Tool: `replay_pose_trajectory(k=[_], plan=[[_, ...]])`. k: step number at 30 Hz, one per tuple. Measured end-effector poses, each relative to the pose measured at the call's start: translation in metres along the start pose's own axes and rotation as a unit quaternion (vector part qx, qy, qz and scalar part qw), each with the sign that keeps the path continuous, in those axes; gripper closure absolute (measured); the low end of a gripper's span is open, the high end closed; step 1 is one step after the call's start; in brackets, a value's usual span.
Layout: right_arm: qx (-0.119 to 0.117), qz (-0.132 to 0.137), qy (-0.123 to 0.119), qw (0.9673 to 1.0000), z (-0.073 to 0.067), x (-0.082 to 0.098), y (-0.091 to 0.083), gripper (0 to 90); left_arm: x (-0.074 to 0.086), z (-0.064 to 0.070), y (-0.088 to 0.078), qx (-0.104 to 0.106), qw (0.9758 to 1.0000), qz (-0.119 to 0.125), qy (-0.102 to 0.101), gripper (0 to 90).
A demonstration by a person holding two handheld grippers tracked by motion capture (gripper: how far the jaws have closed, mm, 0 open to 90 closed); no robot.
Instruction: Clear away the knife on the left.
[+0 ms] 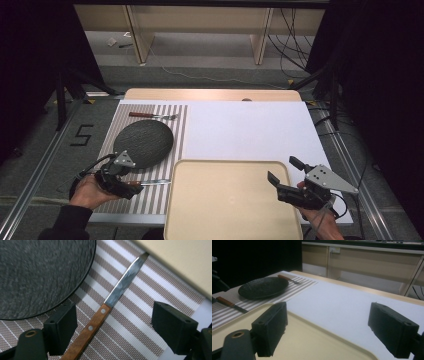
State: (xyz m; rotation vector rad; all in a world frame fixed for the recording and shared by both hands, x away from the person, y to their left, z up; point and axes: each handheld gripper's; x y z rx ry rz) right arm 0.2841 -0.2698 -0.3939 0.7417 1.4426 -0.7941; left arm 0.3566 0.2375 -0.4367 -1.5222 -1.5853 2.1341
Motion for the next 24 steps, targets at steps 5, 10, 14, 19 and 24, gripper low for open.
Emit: replay_pose_trajectory(k=[5,10,14,19,24], plan=[[-0.001,-0.002,0.000,1.0000,0.000,0.000,0.000,16.9,-0.003,-0.004,0.007,0.007,0.9996,-0.027,0.000,22.7],[-0.002,-0.003,0.001,1.0000,0.000,0.000,0.000,16.9,-0.001,-0.010,0.013,0.010,0.9985,-0.054,-0.002,23.6],[-0.003,-0.002,0.000,1.0000,-0.001,0.000,0.000,17.0,0.003,-0.014,0.018,0.010,0.9975,-0.070,-0.006,25.3],[-0.004,-0.003,0.000,1.0000,-0.001,0.000,0.000,17.1,0.003,-0.016,0.024,0.014,0.9962,-0.086,-0.006,27.3],[-0.003,-0.001,0.000,1.0000,-0.001,0.000,0.000,17.3,0.003,-0.019,0.028,0.018,0.9954,-0.094,-0.009,30.7]])
Point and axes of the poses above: each handheld gripper's, and its own axes: y roughly forward along the jaws, x roughly out of its underside, z roughly to its right, and after that the axes turned 14 degrees about z, right-handed
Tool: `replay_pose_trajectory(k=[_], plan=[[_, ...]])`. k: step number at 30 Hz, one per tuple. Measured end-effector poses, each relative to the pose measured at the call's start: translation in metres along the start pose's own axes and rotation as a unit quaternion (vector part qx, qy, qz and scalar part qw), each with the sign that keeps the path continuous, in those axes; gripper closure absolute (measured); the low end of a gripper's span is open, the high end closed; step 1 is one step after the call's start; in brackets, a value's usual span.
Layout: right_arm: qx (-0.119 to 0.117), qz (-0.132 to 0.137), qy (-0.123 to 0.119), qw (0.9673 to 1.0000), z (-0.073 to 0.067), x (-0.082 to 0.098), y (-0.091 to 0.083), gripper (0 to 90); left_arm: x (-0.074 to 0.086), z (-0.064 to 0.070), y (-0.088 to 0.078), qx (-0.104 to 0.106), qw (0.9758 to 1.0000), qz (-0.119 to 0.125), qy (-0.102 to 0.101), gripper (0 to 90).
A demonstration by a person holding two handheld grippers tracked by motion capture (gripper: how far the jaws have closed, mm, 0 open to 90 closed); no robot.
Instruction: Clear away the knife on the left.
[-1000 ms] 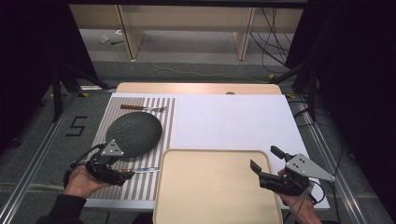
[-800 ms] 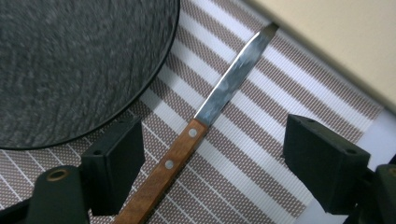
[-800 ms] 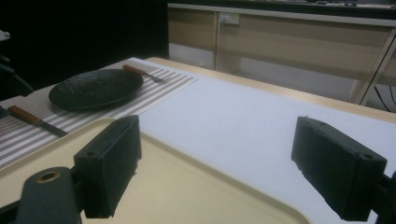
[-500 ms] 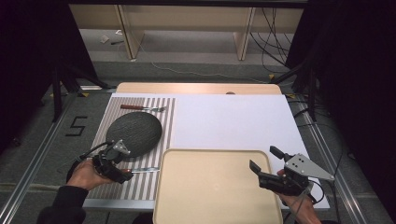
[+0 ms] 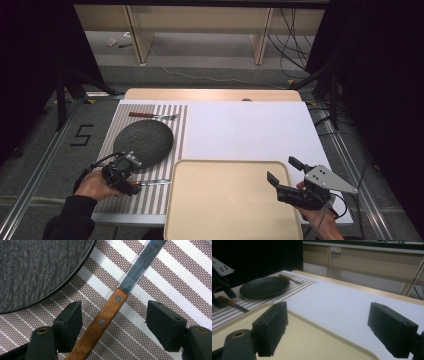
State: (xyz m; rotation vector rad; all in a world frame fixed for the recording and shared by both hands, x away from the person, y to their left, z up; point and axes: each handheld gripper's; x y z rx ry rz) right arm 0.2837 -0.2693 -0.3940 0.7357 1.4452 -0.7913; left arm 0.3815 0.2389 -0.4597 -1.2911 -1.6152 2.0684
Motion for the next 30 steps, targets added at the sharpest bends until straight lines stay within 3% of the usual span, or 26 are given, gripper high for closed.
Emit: replay_pose_trajectory(k=[12,23,30], plan=[[-0.001,-0.001,-0.001,1.0000,0.000,0.000,0.000,17.5,0.003,-0.006,0.003,-0.004,0.9999,-0.011,-0.013,42.4],[-0.002,0.000,-0.002,1.0000,0.000,0.000,-0.001,17.7,0.000,0.003,0.001,0.000,0.9992,-0.039,0.011,56.4],[-0.003,-0.001,-0.002,1.0000,0.000,0.000,-0.001,17.8,-0.004,0.011,0.002,0.001,0.9979,-0.050,0.041,65.3]])
Point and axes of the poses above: each handheld gripper's, and its own axes: y roughly forward along the jaws, x roughly out of its underside, z roughly to its right, and after that the axes turned 14 degrees about z, right-handed
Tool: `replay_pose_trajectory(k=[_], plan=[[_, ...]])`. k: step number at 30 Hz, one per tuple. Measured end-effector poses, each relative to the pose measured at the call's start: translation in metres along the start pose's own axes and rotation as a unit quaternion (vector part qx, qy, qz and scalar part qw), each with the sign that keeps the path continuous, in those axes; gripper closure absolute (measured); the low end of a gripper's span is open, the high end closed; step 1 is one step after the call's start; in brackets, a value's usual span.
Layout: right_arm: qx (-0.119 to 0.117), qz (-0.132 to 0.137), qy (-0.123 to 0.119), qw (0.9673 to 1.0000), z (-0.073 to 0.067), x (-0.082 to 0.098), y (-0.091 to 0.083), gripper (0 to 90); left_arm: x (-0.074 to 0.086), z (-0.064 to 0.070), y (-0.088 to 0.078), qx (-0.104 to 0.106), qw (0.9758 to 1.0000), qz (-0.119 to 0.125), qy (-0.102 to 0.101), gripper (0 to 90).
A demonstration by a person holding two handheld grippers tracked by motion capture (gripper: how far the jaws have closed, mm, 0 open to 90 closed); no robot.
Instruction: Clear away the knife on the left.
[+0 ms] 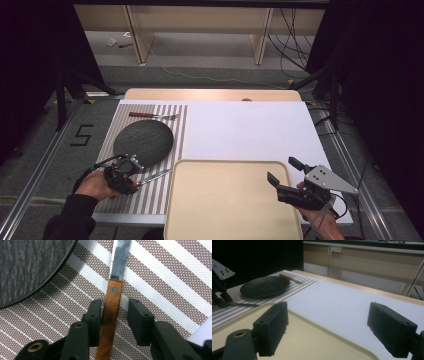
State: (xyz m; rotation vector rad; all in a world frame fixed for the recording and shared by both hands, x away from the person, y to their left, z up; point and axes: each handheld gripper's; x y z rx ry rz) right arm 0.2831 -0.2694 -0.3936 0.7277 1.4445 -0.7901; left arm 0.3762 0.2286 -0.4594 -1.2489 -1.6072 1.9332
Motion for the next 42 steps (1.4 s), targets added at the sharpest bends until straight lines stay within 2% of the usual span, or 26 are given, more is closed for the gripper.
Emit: replay_pose_trajectory(k=[2,9,14,20,23,28,36,42], plan=[[0.000,-0.001,-0.001,1.0000,0.000,0.000,0.000,17.8,-0.001,0.001,0.000,0.001,1.0000,-0.004,0.004,67.9],[-0.001,-0.002,-0.001,1.0000,0.000,0.000,0.000,17.9,-0.003,0.002,0.001,0.008,0.9999,-0.013,-0.003,74.3],[-0.002,-0.002,-0.002,1.0000,0.000,0.000,0.000,18.0,-0.004,0.002,0.001,0.009,0.9998,-0.015,-0.004,75.6],[-0.002,-0.003,-0.002,1.0000,0.000,0.000,0.000,18.1,-0.006,0.001,0.001,0.000,0.9997,-0.014,-0.021,76.3],[-0.003,-0.002,-0.003,1.0000,0.000,0.000,0.000,18.2,-0.006,0.001,-0.002,0.009,0.9997,-0.007,-0.024,76.3],[-0.004,-0.002,-0.003,1.0000,-0.001,0.000,0.000,18.4,-0.009,0.001,-0.007,0.002,0.9992,0.000,-0.040,76.4],[-0.005,-0.002,-0.003,1.0000,-0.001,0.000,0.000,18.4,-0.016,0.007,-0.018,0.002,0.9989,0.018,-0.043,76.4],[-0.003,-0.001,-0.001,1.0000,0.000,0.000,-0.001,18.2,-0.022,0.012,-0.031,0.002,0.9974,0.049,-0.054,76.4]])
Point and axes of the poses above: each handheld gripper's, and its own axes: y roughly forward along the jaws, x roughly out of its underside, z roughly to its right, and after that the axes turned 14 degrees about z, right-handed
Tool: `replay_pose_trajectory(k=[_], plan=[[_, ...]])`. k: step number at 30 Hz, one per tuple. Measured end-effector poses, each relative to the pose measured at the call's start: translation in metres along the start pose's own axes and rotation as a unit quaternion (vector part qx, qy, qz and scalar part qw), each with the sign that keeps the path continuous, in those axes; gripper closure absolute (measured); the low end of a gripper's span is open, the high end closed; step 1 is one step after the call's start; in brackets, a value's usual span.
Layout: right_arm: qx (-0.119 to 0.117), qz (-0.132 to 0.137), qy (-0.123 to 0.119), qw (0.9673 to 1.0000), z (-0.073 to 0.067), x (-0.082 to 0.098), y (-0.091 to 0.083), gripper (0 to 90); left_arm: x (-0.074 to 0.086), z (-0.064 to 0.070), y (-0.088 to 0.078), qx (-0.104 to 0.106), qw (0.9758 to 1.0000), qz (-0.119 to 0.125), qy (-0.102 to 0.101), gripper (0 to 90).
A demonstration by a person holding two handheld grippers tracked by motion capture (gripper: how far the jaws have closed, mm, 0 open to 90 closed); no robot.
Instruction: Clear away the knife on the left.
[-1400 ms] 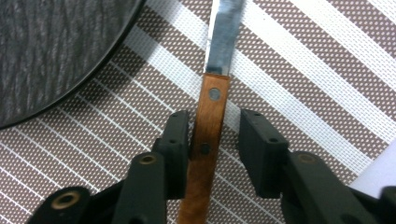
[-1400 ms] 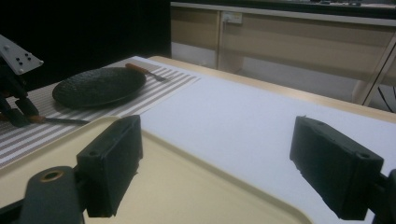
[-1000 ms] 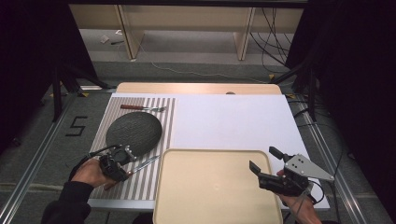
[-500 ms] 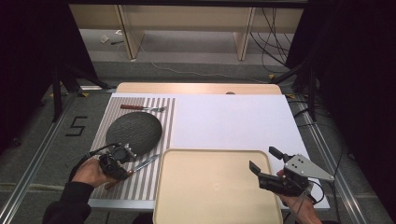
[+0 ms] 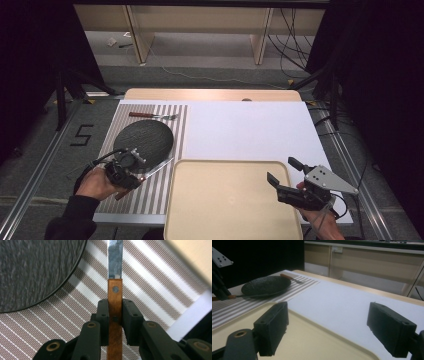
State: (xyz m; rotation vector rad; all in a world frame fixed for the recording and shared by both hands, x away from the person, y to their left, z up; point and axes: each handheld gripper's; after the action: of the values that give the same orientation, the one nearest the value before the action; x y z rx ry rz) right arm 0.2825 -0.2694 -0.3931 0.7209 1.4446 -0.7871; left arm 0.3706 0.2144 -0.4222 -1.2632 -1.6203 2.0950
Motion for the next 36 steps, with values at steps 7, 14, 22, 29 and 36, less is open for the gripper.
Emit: replay_pose_trajectory(k=[7,14,22,29,36], plan=[[0.000,0.000,0.001,1.0000,0.000,0.000,0.000,18.2,-0.007,0.017,-0.014,0.017,0.9993,0.033,-0.002,76.3],[0.001,0.001,0.000,1.0000,0.000,0.000,0.000,18.2,-0.013,0.030,-0.016,0.033,0.9987,0.039,-0.002,76.3],[0.001,0.001,0.001,1.0000,0.000,0.000,0.000,18.2,-0.022,0.046,-0.010,0.047,0.9982,0.037,-0.003,76.3],[0.000,0.000,0.000,1.0000,0.000,0.000,0.000,18.2,-0.028,0.059,-0.002,0.088,0.9944,0.057,-0.009,76.4],[0.000,0.001,0.000,1.0000,0.000,0.000,0.000,18.2,-0.035,0.076,0.006,0.103,0.9929,0.060,-0.002,76.4]])
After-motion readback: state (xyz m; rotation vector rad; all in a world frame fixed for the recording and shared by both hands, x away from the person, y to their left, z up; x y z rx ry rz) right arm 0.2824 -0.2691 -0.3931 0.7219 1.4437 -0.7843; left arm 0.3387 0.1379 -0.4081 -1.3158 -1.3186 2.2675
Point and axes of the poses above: each handheld gripper's, and its own axes: y roughly forward along the jaws, x roughly out of its underside, z roughly to its right, and after that the axes turned 14 degrees about z, right-handed
